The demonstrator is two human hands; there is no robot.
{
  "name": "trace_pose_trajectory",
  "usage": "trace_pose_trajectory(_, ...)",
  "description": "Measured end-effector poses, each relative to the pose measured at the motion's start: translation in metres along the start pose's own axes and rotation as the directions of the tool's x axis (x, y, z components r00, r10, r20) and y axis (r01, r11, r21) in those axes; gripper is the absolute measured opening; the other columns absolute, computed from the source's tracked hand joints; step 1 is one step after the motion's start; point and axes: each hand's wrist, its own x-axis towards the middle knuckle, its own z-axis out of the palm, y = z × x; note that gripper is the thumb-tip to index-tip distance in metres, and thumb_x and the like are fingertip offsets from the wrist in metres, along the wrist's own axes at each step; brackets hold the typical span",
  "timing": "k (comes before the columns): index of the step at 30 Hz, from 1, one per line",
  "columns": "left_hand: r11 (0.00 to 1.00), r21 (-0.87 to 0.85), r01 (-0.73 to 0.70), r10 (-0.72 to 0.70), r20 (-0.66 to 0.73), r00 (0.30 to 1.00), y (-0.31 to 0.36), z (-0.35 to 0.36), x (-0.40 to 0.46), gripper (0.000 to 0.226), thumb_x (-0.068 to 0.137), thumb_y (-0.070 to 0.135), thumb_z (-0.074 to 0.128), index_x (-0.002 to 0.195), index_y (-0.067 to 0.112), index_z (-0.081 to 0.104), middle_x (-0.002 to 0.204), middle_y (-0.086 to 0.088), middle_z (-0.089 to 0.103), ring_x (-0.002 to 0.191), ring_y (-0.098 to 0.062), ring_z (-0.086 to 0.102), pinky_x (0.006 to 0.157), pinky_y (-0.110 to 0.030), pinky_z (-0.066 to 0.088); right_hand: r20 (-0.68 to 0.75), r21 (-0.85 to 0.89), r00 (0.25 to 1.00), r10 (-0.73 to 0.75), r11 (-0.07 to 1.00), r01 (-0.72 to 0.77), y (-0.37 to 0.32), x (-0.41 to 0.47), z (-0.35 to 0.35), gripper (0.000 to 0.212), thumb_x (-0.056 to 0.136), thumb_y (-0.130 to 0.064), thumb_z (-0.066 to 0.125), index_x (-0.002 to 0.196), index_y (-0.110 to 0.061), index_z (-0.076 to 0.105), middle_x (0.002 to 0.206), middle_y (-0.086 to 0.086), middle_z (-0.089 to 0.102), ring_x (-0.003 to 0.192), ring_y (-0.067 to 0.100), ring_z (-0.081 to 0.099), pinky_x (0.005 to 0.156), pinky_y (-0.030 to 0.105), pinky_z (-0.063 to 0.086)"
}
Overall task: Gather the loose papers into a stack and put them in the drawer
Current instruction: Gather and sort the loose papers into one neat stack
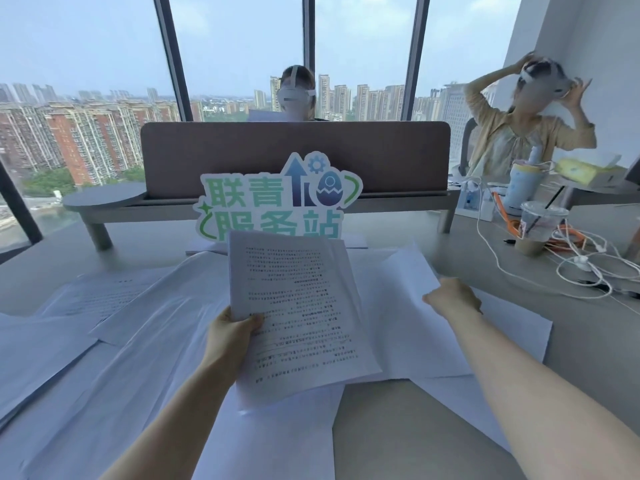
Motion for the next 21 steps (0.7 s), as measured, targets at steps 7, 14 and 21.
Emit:
trace_pose_trajectory(7,1.000,0.008,0.010,-0.010,0.004,1.000,-0.002,0.007,0.009,0.024,0.083,-0.004,0.063,0.090,0.019,0.066,0.086,-0.006,0.071,0.072,-0.025,0.067,0.060,-0.029,0.053,-0.041,-0.161,0.993,0.113,0.980,-0.118,-0.006,0.004,0.003,0.060,0.072,-0.036,0.074,0.126,-0.021,0.053,0.129,0.017,0.045,0.117,0.038,0.044,0.084,0.039,0.039)
trace_pose_trajectory(14,1.000,0.009,0.024,-0.024,0.005,1.000,-0.005,0.010,0.007,0.022,0.084,-0.002,0.063,0.095,0.017,0.065,0.087,-0.006,0.071,0.072,-0.024,0.068,0.057,-0.027,0.052,-0.020,-0.095,0.993,0.118,0.988,-0.119,-0.007,0.016,0.005,0.090,0.063,-0.040,0.082,0.136,-0.014,0.035,0.129,0.020,0.050,0.120,0.038,0.051,0.093,0.042,0.046)
trace_pose_trajectory(21,1.000,0.022,0.019,-0.019,0.003,1.000,-0.006,0.010,0.006,0.022,0.085,0.000,0.064,0.100,0.016,0.066,0.089,-0.006,0.071,0.074,-0.024,0.068,0.057,-0.028,0.053,0.035,-0.084,0.995,0.091,0.993,-0.088,-0.004,0.017,0.007,0.051,0.067,-0.034,0.075,0.103,-0.011,0.049,0.110,0.010,0.057,0.109,0.038,0.056,0.088,0.041,0.043)
